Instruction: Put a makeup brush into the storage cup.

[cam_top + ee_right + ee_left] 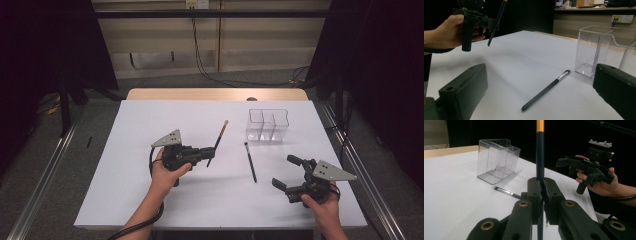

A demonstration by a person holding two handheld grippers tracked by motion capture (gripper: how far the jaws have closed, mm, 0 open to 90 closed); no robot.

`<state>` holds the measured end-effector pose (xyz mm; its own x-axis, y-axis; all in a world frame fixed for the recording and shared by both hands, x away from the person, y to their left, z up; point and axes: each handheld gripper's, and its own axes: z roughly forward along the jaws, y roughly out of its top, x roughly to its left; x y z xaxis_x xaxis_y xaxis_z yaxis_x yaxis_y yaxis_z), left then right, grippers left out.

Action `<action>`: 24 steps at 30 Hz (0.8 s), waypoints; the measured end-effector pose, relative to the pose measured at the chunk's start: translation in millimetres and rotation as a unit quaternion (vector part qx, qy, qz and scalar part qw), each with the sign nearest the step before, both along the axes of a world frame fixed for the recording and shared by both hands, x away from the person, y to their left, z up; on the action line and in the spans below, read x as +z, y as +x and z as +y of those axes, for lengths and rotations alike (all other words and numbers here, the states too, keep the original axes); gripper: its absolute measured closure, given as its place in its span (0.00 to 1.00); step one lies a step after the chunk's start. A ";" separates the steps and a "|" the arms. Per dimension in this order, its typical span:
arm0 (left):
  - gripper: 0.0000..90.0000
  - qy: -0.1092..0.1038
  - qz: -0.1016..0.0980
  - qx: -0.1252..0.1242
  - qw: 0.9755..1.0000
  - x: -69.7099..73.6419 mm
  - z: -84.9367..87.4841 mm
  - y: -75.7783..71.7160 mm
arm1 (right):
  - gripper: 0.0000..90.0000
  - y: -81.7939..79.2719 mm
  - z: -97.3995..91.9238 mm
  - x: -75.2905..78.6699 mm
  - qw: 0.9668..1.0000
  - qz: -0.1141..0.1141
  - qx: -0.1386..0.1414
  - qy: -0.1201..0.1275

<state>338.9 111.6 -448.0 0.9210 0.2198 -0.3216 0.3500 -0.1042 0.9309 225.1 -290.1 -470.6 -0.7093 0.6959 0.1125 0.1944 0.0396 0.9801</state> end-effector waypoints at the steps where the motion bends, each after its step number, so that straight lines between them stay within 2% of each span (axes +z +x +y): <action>1: 0.94 -0.003 0.000 -0.001 1.000 -0.6 -0.6 -0.8 | 0.00 0.0 0.0 0.0 1.000 0.000 0.000 0.000; 3: 0.94 0.003 0.000 -0.003 1.000 -2.3 -2.5 -2.8 | 0.00 0.7 1.0 0.0 1.000 0.003 -0.001 0.005; 4: 0.94 0.004 0.001 -0.004 1.000 -2.7 -3.0 -3.3 | 0.00 1.7 2.0 0.4 1.000 0.003 -0.002 -0.002; 9: 0.94 -0.001 -0.002 -0.009 1.000 -1.7 -7.0 -5.9 | 0.00 5.2 3.8 1.7 1.000 0.012 -0.004 -0.002; 12: 0.94 -0.001 0.001 -0.015 1.000 -1.0 -8.8 -6.9 | 0.00 9.0 6.7 2.3 1.000 0.027 -0.005 -0.009; 24: 0.94 -0.004 -0.002 -0.016 1.000 0.3 -12.8 -8.2 | 0.00 16.1 12.5 10.8 0.999 0.033 -0.007 -0.004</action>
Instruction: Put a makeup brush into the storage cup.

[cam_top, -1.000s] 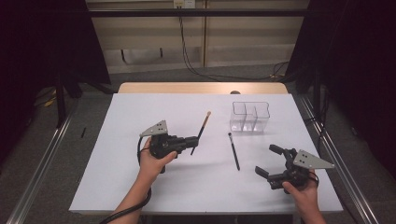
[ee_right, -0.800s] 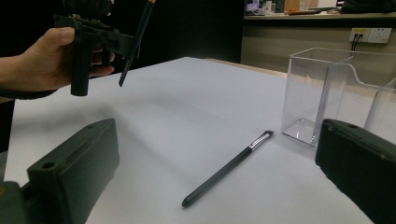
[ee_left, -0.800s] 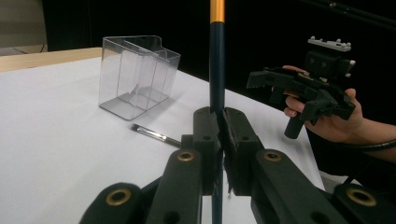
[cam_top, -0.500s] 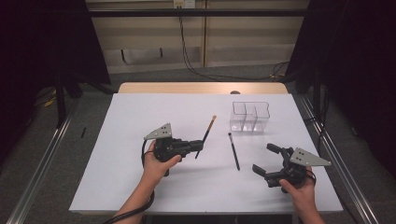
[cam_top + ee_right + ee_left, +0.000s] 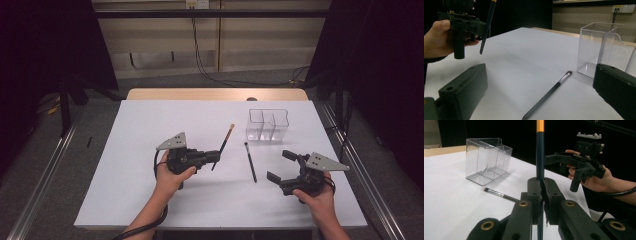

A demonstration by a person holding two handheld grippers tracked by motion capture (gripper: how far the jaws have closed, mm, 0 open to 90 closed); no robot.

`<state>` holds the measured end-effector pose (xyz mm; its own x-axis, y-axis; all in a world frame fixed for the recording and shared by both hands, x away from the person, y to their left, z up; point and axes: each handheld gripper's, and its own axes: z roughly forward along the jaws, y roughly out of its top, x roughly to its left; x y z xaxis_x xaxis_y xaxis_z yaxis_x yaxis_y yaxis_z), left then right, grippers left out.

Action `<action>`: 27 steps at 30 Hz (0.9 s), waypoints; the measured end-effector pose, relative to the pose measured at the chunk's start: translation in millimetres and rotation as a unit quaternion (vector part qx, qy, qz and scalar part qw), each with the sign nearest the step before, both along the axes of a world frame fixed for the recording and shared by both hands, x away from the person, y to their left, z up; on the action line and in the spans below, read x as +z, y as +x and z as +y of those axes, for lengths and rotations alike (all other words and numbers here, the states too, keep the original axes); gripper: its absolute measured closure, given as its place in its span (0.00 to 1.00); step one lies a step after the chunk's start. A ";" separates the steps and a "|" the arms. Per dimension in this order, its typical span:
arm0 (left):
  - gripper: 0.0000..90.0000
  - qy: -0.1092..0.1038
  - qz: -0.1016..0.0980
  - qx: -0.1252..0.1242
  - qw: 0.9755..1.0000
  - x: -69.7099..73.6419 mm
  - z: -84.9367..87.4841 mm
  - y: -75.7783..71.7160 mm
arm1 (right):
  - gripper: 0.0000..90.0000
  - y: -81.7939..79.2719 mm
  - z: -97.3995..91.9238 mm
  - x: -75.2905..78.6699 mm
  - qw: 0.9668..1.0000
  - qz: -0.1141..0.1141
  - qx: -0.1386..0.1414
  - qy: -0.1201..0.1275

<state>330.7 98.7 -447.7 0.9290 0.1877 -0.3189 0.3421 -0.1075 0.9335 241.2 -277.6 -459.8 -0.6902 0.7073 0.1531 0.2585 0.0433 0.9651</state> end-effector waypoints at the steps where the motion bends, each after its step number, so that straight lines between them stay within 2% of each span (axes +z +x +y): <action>1: 0.94 0.000 0.000 -0.001 1.000 0.0 -0.6 0.0 | 0.00 0.8 0.6 0.6 1.000 -0.001 -0.001 0.001; 7: 0.94 0.011 -0.004 -0.004 1.000 -1.8 -5.0 0.2 | 0.00 5.3 6.7 3.0 1.000 0.005 0.002 0.005; 23: 0.94 0.010 0.001 -0.016 1.000 -5.1 -11.3 0.9 | 0.00 19.1 34.6 11.0 1.000 0.015 0.020 0.016; 27: 0.94 0.008 0.001 -0.017 1.000 -4.6 -11.8 0.6 | 0.00 22.0 39.2 13.1 0.999 0.022 0.023 0.027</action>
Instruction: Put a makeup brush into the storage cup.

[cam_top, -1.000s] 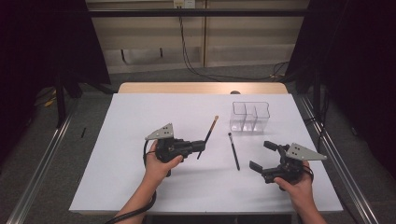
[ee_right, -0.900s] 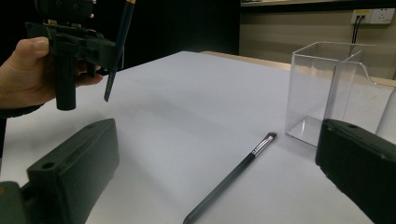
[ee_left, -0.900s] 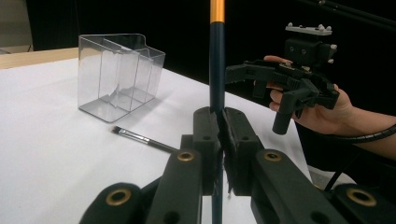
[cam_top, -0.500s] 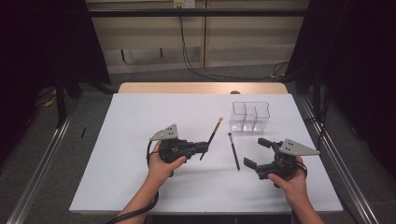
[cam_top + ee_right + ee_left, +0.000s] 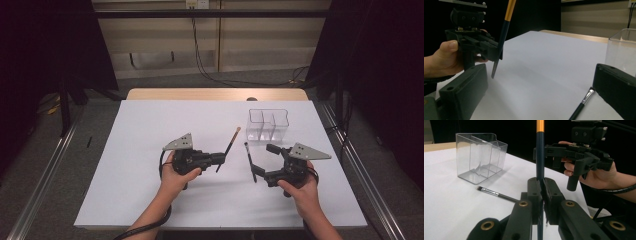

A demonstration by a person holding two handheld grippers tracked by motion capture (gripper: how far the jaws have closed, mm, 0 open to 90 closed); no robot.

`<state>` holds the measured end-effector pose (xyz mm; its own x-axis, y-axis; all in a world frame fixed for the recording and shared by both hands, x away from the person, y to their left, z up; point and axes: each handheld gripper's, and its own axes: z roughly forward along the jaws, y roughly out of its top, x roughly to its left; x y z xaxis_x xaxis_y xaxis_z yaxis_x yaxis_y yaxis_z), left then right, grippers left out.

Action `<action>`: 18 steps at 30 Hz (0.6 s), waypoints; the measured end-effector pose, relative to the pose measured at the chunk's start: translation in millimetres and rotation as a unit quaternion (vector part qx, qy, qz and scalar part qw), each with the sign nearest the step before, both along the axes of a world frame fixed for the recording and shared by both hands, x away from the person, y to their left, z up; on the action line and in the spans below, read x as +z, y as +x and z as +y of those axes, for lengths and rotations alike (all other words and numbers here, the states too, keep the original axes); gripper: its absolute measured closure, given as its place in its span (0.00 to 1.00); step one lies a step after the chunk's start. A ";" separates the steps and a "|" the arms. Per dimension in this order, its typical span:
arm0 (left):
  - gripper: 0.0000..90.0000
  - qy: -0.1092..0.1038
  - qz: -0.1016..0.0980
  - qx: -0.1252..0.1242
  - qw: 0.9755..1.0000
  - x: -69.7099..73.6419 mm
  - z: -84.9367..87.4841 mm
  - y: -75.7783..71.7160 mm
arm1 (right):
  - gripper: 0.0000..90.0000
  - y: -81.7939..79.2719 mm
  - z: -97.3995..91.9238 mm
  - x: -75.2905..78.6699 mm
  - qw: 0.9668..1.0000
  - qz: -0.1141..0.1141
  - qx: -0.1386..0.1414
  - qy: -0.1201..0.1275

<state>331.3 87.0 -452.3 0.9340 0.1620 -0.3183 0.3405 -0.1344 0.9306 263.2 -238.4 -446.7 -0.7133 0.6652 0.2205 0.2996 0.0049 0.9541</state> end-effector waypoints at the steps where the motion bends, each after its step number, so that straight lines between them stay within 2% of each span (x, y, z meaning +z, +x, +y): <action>1: 0.94 0.000 -0.001 0.001 1.000 0.2 0.1 -0.1 | 0.00 0.5 1.0 0.6 1.000 0.000 0.001 0.001; 12: 0.94 0.004 -0.002 -0.001 1.000 -0.5 -2.2 -0.6 | 0.04 5.9 12.8 8.7 1.000 -0.001 0.013 0.009; 18: 0.94 0.010 -0.005 -0.001 1.000 -1.0 -3.5 -0.3 | 0.14 7.6 20.4 9.2 1.000 0.000 0.018 0.016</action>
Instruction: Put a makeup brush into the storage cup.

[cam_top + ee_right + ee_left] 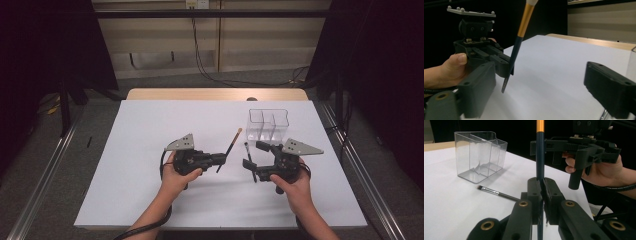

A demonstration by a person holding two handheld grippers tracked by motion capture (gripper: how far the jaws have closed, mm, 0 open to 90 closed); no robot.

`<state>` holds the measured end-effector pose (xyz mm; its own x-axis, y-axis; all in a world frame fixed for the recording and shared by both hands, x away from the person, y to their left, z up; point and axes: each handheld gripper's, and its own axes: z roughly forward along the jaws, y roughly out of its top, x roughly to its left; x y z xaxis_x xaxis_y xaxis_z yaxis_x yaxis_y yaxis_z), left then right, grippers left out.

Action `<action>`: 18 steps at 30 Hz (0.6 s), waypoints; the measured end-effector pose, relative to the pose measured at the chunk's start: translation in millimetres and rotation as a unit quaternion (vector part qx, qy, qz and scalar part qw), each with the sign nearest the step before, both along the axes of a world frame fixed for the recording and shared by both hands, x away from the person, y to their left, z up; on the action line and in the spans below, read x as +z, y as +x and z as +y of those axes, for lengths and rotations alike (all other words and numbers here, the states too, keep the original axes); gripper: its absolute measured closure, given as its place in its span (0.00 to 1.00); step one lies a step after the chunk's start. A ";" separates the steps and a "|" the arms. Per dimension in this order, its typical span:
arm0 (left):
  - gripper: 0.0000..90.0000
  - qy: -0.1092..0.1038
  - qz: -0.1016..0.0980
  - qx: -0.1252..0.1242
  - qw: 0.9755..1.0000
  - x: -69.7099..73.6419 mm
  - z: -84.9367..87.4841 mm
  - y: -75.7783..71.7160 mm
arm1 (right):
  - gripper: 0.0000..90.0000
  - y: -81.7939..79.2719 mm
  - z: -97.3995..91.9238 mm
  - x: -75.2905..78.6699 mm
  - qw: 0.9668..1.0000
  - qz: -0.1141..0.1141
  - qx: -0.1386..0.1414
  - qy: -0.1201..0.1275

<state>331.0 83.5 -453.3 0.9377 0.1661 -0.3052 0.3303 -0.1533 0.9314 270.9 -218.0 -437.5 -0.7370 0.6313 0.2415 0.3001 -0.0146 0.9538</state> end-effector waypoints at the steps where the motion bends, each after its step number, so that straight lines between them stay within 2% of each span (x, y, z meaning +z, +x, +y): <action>1: 0.94 0.002 -0.001 -0.001 1.000 -0.3 -0.1 0.3 | 0.15 0.0 1.6 0.0 1.000 -0.001 0.001 0.001; 4: 0.94 0.005 -0.001 -0.002 1.000 -1.7 -1.6 0.3 | 0.21 0.2 5.3 0.7 1.000 -0.003 0.003 0.002; 6: 0.94 0.006 0.001 -0.002 1.000 -2.4 -2.7 0.3 | 0.29 0.9 7.4 1.4 1.000 -0.001 0.012 0.008; 14: 0.94 0.005 -0.003 -0.005 1.000 -1.9 -5.6 -1.2 | 0.40 2.8 11.4 1.6 1.000 -0.003 0.008 0.010; 18: 0.94 0.006 -0.006 -0.005 1.000 -1.9 -5.7 -1.4 | 0.50 3.2 14.2 2.9 1.000 -0.003 0.021 0.011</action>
